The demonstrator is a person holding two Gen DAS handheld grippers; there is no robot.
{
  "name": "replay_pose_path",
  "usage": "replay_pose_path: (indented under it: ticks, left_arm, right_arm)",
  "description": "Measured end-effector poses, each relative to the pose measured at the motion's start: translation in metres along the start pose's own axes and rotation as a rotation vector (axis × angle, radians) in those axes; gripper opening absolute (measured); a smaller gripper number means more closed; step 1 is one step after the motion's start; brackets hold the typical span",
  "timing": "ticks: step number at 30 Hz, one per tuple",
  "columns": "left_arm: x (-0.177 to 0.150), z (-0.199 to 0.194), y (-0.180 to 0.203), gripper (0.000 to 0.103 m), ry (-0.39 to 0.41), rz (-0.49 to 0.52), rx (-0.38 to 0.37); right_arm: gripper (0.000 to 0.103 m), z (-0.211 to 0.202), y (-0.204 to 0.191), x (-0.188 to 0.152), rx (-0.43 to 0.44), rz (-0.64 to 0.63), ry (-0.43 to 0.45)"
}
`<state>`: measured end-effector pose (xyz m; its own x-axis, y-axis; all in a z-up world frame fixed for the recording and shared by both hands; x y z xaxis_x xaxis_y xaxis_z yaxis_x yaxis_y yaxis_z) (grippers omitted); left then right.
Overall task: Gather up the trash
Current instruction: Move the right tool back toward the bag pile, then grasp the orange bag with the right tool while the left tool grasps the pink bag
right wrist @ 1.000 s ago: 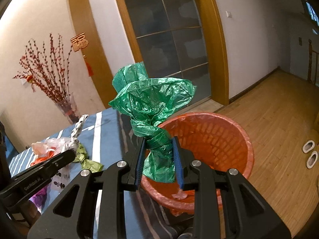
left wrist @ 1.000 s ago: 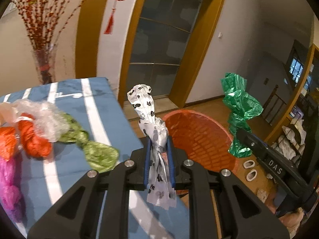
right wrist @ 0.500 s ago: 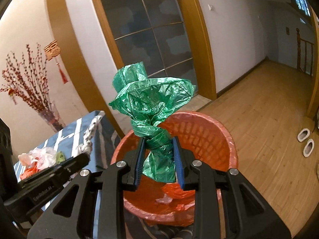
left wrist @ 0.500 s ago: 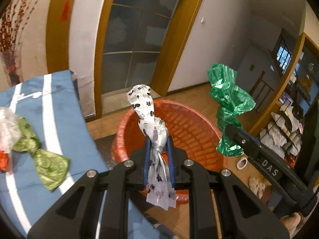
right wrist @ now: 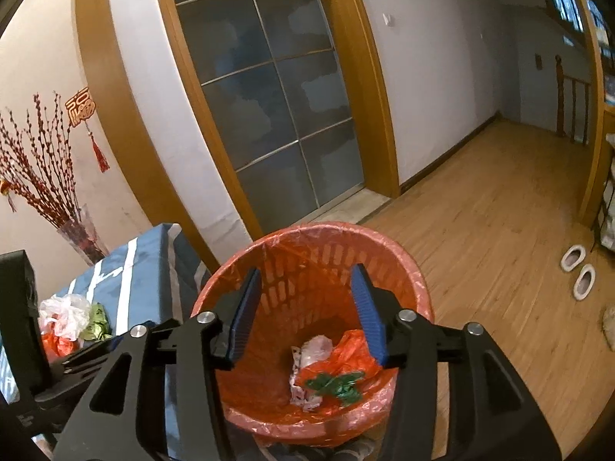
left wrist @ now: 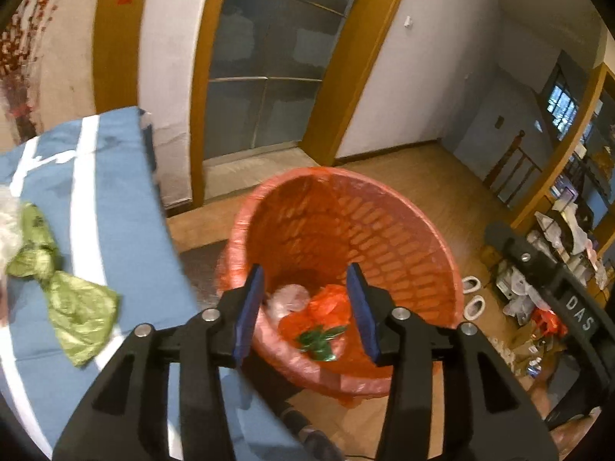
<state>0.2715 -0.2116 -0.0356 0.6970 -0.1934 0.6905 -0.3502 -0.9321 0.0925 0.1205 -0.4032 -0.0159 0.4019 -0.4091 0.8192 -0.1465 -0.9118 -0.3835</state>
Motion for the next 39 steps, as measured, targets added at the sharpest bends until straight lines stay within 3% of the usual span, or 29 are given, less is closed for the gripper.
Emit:
replay_pose_path:
  ticks: [10, 21, 26, 31, 39]
  left_arm:
    - [-0.019, -0.051, -0.067, 0.055, 0.065, -0.056, 0.208]
    - [-0.047, -0.113, -0.161, 0.059, 0.123, -0.168, 0.403]
    - [-0.066, -0.133, -0.207, 0.060, 0.113, -0.232, 0.494]
    - [-0.091, -0.143, -0.256, 0.070, 0.071, -0.288, 0.589]
    - [-0.119, -0.125, -0.288, 0.071, -0.045, -0.330, 0.583]
  right_arm:
    - [0.053, 0.000, -0.041, -0.004, 0.074, -0.083, -0.024]
    - [0.053, 0.017, -0.122, -0.029, 0.225, -0.205, -0.125]
    - [0.053, 0.023, -0.155, -0.047, 0.292, -0.248, -0.178]
    - [0.053, 0.030, -0.187, -0.063, 0.344, -0.296, -0.225]
    - [0.053, 0.043, -0.228, -0.085, 0.414, -0.334, -0.293]
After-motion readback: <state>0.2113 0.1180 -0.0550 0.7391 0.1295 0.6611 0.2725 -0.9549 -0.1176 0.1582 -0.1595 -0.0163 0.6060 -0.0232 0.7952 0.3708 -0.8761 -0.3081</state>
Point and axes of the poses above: each gripper's, at about its wrist camera, not at the fingertips, and z roughly the way its jaws point, y to its right, x to its top, the point moved 1 cm from there along z, roughly the way its jaws point, and after that the axes turned 14 degrees about x, right-handed, at the moved point
